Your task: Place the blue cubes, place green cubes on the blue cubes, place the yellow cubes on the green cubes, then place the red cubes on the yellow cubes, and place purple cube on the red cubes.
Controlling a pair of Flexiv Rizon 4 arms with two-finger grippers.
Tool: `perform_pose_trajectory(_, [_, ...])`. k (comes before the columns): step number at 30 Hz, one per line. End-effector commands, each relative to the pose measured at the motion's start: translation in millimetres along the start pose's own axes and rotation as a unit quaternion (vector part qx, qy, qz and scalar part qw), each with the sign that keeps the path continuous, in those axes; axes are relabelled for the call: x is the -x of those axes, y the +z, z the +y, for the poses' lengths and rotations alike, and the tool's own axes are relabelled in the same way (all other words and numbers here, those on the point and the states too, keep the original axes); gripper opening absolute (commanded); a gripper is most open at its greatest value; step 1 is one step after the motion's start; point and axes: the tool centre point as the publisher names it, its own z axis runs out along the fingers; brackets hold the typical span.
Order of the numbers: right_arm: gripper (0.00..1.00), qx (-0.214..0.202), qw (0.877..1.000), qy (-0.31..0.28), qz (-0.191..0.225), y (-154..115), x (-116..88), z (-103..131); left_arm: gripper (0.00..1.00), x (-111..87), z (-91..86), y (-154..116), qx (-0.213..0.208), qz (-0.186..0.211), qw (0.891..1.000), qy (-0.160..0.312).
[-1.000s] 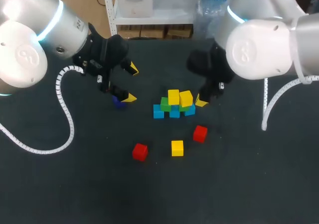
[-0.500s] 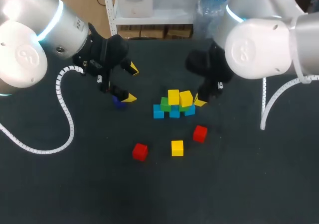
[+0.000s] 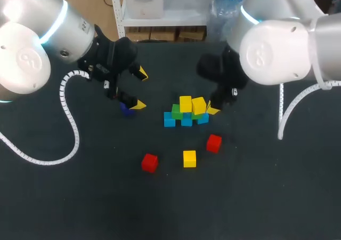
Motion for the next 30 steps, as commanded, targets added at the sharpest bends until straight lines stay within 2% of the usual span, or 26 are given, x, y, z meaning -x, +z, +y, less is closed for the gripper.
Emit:
perform_pose_trajectory(1, [0.0,0.0,1.0,-0.001,-0.001,-0.8,0.1,0.8,1.0,-1.8,-0.2,-0.2,0.0,-0.003,1.0,0.002])
perform_pose_trajectory(30, [0.0,0.003,1.0,-0.011,-0.005,1.5,5.6,5.1,1.0,-1.8,-0.2,-0.2,0.0,-0.003,1.0,0.002])
